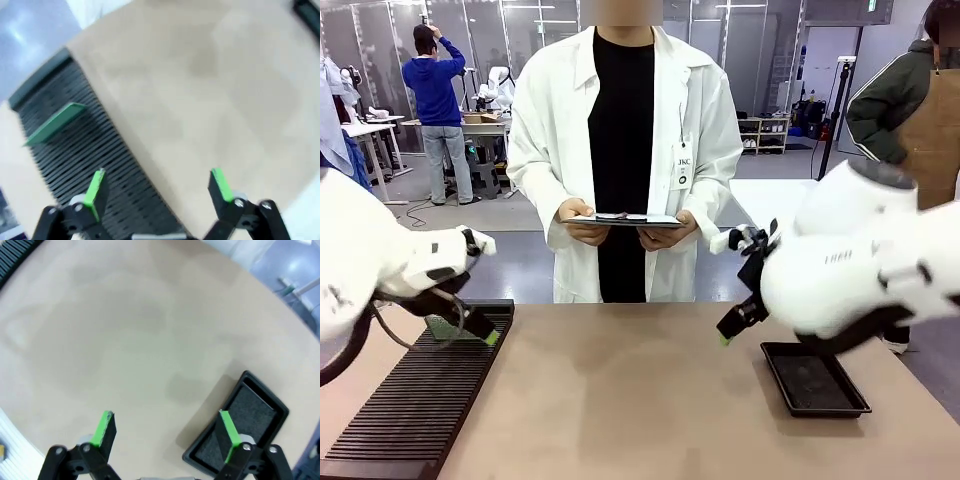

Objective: Inspect the PCB.
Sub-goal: Pick up the Blank PCB and present it to the human.

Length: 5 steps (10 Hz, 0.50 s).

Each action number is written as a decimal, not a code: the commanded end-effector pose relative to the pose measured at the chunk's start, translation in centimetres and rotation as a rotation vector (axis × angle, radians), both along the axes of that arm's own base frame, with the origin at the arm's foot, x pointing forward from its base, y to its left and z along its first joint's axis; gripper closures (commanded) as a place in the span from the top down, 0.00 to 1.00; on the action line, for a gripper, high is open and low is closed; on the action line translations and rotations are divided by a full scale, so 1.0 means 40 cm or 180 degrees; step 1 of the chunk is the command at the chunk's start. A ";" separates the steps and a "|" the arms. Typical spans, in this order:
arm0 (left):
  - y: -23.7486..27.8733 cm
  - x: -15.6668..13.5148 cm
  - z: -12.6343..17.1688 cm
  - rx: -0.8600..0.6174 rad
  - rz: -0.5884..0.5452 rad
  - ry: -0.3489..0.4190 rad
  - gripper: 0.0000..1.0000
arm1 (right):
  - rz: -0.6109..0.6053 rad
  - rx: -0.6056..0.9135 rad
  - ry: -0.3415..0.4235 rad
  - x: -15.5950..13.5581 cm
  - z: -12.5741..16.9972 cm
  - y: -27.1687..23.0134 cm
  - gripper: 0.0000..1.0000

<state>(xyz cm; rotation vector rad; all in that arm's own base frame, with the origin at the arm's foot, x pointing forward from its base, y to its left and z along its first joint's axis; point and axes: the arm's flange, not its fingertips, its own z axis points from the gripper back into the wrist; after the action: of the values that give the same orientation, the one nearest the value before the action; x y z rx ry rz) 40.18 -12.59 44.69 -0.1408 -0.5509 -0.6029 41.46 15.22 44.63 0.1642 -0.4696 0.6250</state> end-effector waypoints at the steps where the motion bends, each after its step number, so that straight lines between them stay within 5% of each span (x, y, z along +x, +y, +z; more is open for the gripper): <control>1: 0.094 -0.012 0.067 -0.0622 -0.0208 0.0296 1.00 | 0.0140 0.0439 0.0454 0.021 0.068 -0.100 1.00; 3: 0.196 -0.051 0.097 -0.1048 -0.0182 0.0493 1.00 | 0.0334 0.1141 0.1025 0.002 0.127 -0.229 1.00; 5: 0.314 -0.105 0.095 -0.1925 -0.0288 0.0591 1.00 | 0.0346 0.1829 0.1211 -0.028 0.134 -0.365 1.00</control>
<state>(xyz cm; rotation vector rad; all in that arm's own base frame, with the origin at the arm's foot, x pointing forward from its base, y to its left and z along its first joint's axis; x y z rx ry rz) 37.00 -2.28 49.47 -0.6680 -0.5408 -0.5155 39.55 3.08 50.68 0.7735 -0.2866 0.5982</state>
